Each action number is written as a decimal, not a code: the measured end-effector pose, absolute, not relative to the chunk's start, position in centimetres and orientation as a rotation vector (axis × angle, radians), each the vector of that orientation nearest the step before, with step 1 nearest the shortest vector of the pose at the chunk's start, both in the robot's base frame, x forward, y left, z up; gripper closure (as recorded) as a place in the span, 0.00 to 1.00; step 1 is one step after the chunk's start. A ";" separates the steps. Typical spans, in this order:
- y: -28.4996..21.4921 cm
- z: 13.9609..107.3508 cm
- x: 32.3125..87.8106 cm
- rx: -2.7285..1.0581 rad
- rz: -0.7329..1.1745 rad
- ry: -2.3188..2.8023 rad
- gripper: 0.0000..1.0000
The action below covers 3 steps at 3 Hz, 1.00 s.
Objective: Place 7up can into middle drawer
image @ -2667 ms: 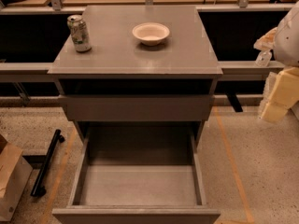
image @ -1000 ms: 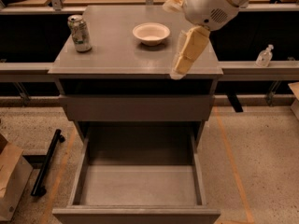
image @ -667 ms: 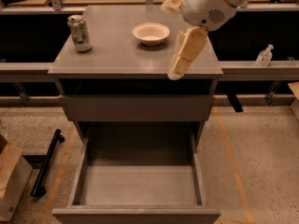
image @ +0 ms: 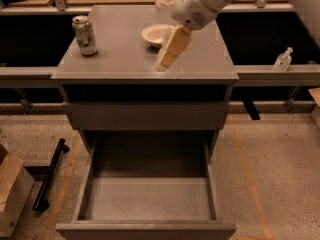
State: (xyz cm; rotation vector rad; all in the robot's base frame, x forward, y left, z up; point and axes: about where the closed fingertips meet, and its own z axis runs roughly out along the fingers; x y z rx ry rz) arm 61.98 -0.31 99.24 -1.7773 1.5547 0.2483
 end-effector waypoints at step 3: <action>4.0 95.4 72.7 -1.719 0.322 1.502 0.00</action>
Offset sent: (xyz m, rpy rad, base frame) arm 0.1639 0.0644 -0.0536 0.1296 -0.0003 0.0259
